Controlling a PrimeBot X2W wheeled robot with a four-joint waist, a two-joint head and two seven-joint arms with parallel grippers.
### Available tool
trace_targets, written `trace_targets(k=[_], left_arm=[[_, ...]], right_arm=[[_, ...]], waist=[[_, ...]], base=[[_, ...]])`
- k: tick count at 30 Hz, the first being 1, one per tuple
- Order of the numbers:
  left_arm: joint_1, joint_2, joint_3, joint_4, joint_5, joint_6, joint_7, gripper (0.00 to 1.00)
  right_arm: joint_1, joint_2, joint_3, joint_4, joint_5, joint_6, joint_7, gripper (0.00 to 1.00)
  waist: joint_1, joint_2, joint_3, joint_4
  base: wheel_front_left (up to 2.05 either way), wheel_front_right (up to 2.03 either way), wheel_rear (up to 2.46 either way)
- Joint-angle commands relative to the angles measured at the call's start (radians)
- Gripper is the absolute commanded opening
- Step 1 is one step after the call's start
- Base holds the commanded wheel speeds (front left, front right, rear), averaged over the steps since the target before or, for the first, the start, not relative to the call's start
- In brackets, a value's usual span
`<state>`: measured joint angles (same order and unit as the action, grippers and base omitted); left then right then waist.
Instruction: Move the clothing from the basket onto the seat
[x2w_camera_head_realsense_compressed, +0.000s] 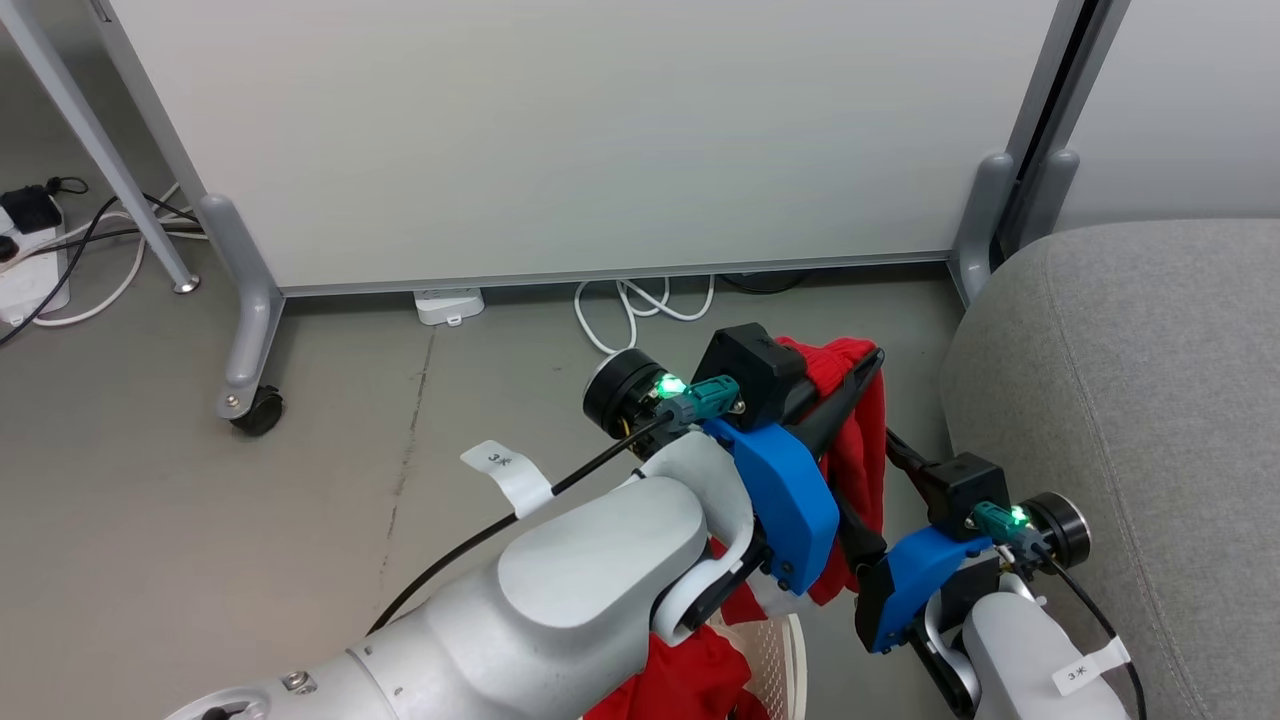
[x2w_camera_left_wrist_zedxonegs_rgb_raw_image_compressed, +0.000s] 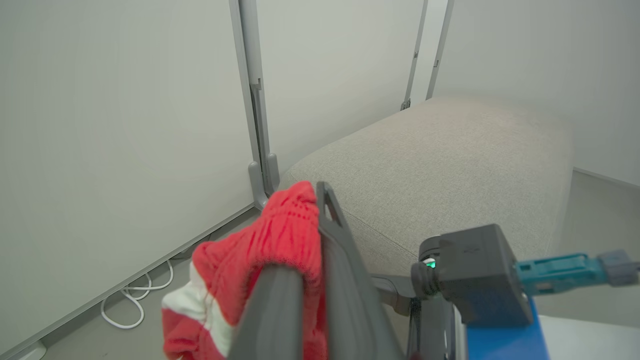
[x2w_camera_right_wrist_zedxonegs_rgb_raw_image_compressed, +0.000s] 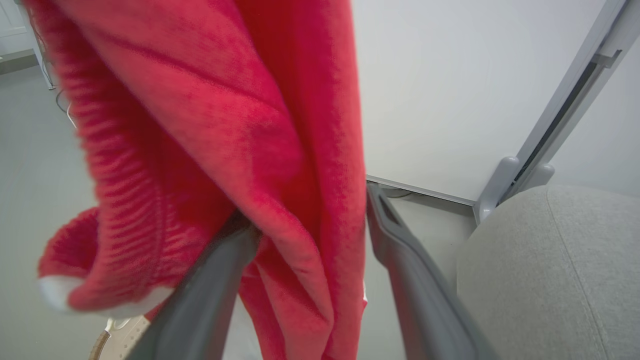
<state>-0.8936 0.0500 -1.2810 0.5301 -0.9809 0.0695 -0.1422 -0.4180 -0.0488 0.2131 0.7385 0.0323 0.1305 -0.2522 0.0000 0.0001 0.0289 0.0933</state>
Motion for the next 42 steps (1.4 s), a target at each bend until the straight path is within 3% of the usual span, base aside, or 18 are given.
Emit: trace_targets(k=[1, 6, 7, 8, 9, 10, 35, 37, 38, 40, 41, 42], left_arm=[[0.007, 0.001, -0.003, -0.003, 0.004, -0.006, 0.002, 0.00], [0.007, 0.001, -0.003, -0.004, 0.005, -0.006, 0.003, 0.00], [0.007, 0.001, -0.003, -0.005, 0.006, -0.006, 0.002, 0.00], [0.007, 0.001, -0.003, -0.005, 0.006, -0.005, 0.002, 0.00], [0.007, 0.001, -0.003, -0.005, 0.007, -0.005, 0.002, 0.00], [0.007, 0.001, -0.003, -0.005, 0.007, -0.005, 0.003, 0.00], [0.014, 0.001, -0.003, 0.007, 0.005, -0.006, 0.007, 0.00], [0.015, 0.001, -0.003, 0.007, 0.005, -0.007, 0.008, 0.20], [0.016, 0.001, -0.003, 0.007, 0.005, -0.007, 0.009, 0.35], [0.016, 0.001, -0.003, 0.008, 0.007, -0.005, 0.009, 0.90], [0.016, 0.001, -0.003, 0.008, 0.008, -0.004, 0.009, 1.00], [0.017, 0.001, -0.003, 0.008, 0.009, -0.004, 0.008, 1.00]], right_arm=[[-0.020, -0.003, 0.005, 0.009, 0.006, 0.000, -0.007, 1.00], [-0.029, -0.003, 0.019, 0.023, 0.021, 0.000, -0.009, 1.00], [-0.032, -0.003, 0.022, 0.026, 0.025, 0.000, -0.010, 0.58], [-0.033, -0.003, 0.024, 0.028, 0.030, 0.000, -0.010, 0.37], [-0.033, -0.003, 0.027, 0.032, 0.036, 0.000, -0.011, 0.24], [-0.032, -0.003, 0.029, 0.034, 0.040, 0.000, -0.011, 0.00], [-0.030, -0.003, 0.037, 0.040, 0.076, 0.000, -0.014, 0.00], [-0.028, -0.003, 0.038, 0.041, 0.079, 0.000, -0.014, 0.00], [-0.028, -0.003, 0.038, 0.041, 0.080, 0.000, -0.014, 0.00], [-0.028, -0.003, 0.040, 0.042, 0.081, 0.000, -0.014, 0.00], [-0.028, -0.003, 0.042, 0.041, 0.082, 0.000, -0.014, 0.00], [-0.029, -0.003, 0.043, 0.042, 0.083, 0.000, -0.014, 0.00]], waist=[[0.0000, -0.0001, -0.001, 0.000], [0.0000, -0.0001, 0.000, 0.000], [0.0000, -0.0001, 0.001, 0.000], [0.0000, -0.0001, 0.002, 0.000], [0.0000, -0.0001, 0.002, -0.001], [0.0000, -0.0001, 0.003, -0.001], [0.0000, -0.0001, 0.000, -0.005], [0.0000, -0.0001, -0.001, -0.005], [0.0000, -0.0001, -0.001, -0.006], [0.0000, -0.0001, -0.001, -0.006], [0.0000, -0.0001, -0.001, -0.006], [0.0000, -0.0001, -0.001, -0.007]], base=[[0.00, 0.00, 0.00], [0.00, 0.00, 0.00], [0.00, 0.00, 0.00], [0.00, 0.00, 0.00], [0.00, 0.00, 0.00], [0.00, 0.00, 0.00], [0.00, 0.00, 0.00], [0.00, 0.00, 0.00], [0.00, 0.00, 0.00], [0.00, 0.00, 0.00], [0.00, 0.00, 0.00], [0.00, 0.00, 0.00]])
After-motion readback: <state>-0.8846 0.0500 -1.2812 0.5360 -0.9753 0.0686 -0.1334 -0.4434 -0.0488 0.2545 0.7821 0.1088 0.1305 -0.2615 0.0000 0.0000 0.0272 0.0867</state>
